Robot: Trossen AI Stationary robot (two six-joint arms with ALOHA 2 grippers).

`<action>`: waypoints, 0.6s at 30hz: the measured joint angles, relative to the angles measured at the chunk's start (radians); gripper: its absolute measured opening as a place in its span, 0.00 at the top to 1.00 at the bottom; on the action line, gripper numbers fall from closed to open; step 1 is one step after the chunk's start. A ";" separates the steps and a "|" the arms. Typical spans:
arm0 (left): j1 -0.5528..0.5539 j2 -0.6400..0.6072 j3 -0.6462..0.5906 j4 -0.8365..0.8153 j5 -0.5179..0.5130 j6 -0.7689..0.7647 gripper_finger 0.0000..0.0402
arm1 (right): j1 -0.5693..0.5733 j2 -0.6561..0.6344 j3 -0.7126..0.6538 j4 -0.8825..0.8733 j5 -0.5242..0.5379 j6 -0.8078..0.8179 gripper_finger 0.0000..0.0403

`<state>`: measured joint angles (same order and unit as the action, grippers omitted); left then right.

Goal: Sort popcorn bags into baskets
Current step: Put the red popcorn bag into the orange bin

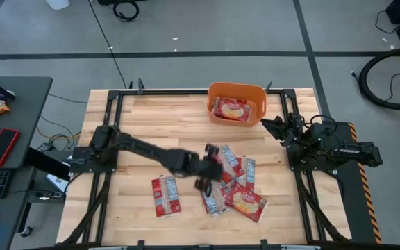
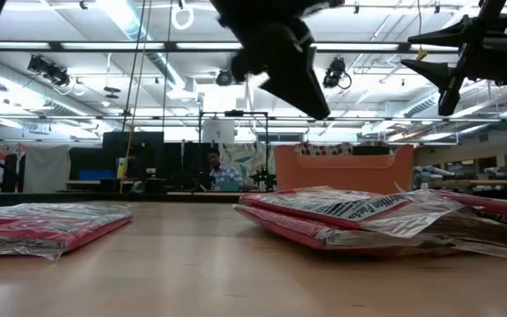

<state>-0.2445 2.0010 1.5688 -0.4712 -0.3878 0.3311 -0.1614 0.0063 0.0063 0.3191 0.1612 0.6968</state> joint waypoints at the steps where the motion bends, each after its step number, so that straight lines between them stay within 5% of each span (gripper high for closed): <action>1: -0.019 0.000 0.000 -0.017 0.000 0.000 0.81 | 0.000 0.000 0.000 0.000 0.000 0.000 0.58; 11: -0.149 0.016 0.001 -0.121 -0.021 -0.112 0.64 | 0.000 0.000 0.000 0.000 0.000 0.000 0.58; 18: -0.196 0.079 -0.003 -0.124 -0.033 0.116 0.56 | 0.000 0.000 0.000 -0.005 0.000 0.000 0.58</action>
<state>-0.4410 2.0805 1.5661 -0.5948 -0.4209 0.4474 -0.1614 0.0065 0.0063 0.3138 0.1612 0.6968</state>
